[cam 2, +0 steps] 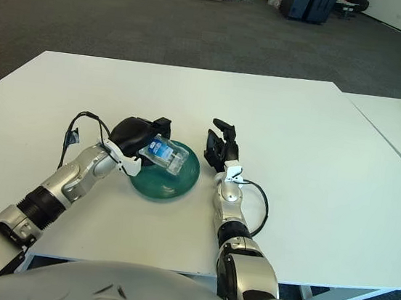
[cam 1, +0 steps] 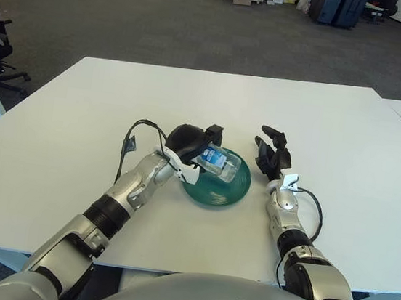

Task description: Put the bottle into the plate.

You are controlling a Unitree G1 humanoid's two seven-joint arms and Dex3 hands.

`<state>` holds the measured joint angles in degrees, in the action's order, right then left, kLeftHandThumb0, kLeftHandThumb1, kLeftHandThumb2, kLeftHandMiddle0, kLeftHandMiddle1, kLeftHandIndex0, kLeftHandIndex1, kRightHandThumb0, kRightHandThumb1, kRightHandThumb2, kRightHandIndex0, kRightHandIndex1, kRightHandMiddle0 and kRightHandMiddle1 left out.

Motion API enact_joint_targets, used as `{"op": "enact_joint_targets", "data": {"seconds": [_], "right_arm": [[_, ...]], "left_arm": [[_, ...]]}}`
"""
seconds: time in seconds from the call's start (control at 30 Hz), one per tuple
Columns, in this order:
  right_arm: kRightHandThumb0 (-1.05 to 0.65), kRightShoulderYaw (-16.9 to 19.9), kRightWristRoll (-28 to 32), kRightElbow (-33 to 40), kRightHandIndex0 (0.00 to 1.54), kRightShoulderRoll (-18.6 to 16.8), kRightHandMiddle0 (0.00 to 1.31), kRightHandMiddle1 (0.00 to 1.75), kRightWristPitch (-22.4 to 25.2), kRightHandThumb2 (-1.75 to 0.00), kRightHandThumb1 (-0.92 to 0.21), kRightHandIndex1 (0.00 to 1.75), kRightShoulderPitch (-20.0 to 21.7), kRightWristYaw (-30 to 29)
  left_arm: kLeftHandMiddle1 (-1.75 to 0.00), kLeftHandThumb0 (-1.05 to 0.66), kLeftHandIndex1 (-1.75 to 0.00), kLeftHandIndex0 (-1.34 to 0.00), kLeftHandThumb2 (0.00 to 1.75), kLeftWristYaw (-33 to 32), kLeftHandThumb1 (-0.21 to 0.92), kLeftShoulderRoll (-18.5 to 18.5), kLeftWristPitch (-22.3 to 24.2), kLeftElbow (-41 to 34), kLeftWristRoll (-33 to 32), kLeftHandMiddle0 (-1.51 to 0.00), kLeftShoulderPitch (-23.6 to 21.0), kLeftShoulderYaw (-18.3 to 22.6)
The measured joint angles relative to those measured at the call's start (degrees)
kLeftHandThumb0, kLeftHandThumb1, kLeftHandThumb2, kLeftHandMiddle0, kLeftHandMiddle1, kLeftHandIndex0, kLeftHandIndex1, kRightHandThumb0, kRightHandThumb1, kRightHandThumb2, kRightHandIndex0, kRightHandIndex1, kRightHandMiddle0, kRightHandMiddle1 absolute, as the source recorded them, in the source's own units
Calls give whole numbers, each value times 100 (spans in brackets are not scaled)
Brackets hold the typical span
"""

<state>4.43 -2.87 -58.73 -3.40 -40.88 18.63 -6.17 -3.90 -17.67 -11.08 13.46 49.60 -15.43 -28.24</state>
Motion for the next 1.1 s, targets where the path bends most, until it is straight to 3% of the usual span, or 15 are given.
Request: {"op": "enact_joint_targets", "data": {"seconds": [0.23,0.37,0.47,0.57,0.7,0.8,0.97,1.07,1.1], "right_arm": [[-71,-24,-20,-8,52,7,13,95,2,-67,-92,1,3,-105],[-70,-34,-20,-9,52,9,13,96,2,-66,-92,1,5,-119],[-71,-46,-21,-9,52,7,14,96,2,-67,-92,1,6,-142],[-71,-62,-23,-9,51,7,13,97,3,-67,-92,1,7,-173],[-70,-79,-30,-9,51,8,12,96,8,-67,-92,0,7,-218],[-69,-98,-37,-9,51,7,11,96,15,-67,-92,0,7,-245],[-69,-110,-36,-3,52,5,10,96,22,-67,-92,1,7,-254],[-69,-111,-36,-3,53,4,9,95,26,-67,-92,1,7,-254],[-69,-111,-34,-3,54,3,9,95,26,-67,-92,2,7,-251]], "left_arm": [[-175,-44,-175,-55,123,-171,38,46,-157,219,-140,-109,-2,28],[-175,-44,-175,-54,121,-179,40,70,-277,283,-278,-99,-3,82],[-175,-43,-174,-47,107,-109,50,46,-372,240,-420,-81,-2,122],[-175,-42,-172,-44,99,94,55,-51,-461,83,-543,-72,-3,160],[-175,-38,-164,-38,65,308,76,-139,-558,-43,-723,-55,-8,235],[-175,-71,-151,-21,45,467,87,-201,-597,-78,-818,-45,-8,263],[-172,-88,-135,-13,45,723,91,-389,-784,-161,-907,-24,-8,296],[-130,-92,-123,-10,49,778,92,-493,-902,-225,-926,-16,-8,334],[-97,-94,-115,-8,52,823,92,-527,-914,-262,-935,-17,-8,343]]}}
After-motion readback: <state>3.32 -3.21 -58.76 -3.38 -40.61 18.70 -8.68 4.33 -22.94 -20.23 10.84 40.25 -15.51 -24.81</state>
